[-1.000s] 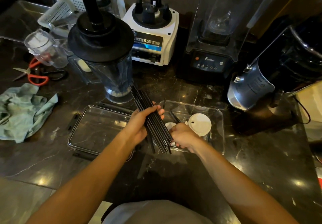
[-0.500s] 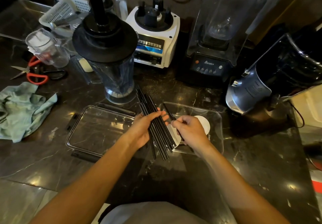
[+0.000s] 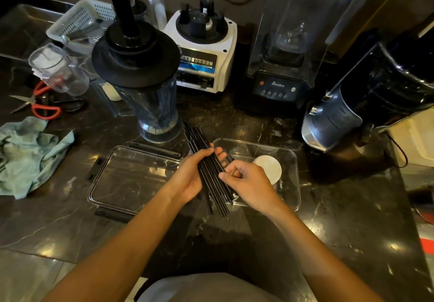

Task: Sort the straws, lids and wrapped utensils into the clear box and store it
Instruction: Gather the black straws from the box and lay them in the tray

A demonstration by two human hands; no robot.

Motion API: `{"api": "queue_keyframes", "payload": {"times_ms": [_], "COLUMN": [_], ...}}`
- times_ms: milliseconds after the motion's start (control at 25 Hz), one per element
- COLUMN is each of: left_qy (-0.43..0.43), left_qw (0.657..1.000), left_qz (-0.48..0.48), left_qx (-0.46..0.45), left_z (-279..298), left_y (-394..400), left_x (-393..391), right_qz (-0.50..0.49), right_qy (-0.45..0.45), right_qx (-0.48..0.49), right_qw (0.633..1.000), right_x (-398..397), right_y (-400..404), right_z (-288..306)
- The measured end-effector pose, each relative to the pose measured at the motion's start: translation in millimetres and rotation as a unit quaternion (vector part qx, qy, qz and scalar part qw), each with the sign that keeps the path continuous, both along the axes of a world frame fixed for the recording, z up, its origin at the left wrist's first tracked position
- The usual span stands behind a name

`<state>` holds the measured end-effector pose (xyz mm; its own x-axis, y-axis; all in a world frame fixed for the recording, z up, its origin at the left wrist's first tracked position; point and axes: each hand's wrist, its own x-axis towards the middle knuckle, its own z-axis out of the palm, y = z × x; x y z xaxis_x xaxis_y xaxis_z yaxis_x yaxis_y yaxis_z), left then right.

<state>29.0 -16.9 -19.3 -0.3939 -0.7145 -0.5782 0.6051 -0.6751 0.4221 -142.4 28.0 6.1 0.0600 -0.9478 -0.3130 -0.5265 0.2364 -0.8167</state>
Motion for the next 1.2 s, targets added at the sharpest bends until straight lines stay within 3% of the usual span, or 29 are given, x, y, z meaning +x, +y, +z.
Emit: {"api": "queue_keyframes", "payload": {"times_ms": [120, 240, 440, 720, 920, 1200], "left_qy": [-0.025, -0.018, 0.031, 0.039, 0.083, 0.046], "left_qw": [1.000, 0.999, 0.996, 0.996, 0.992, 0.995], "left_qz": [-0.004, 0.025, 0.062, 0.056, 0.078, 0.065], "left_qx": [0.004, 0.030, 0.057, 0.065, 0.057, 0.065], "left_z": [-2, -8, -10, -10, -13, -14], "left_y": [2, 4, 8, 3, 3, 3], "left_x": [8, 18, 29, 27, 29, 37], "right_qz": [0.047, -0.025, -0.098, 0.016, 0.005, -0.072], "right_qy": [0.066, 0.098, 0.167, 0.306, 0.274, 0.175], "right_qx": [-0.006, -0.015, 0.071, 0.120, 0.106, 0.056], "right_qw": [0.997, 0.995, 0.978, 0.944, 0.956, 0.980], "right_x": [5, -3, -21, 6, 12, 4], "right_y": [-1, -11, -40, -65, -70, -71], "right_z": [8, -4, -54, -71, -80, -63]}}
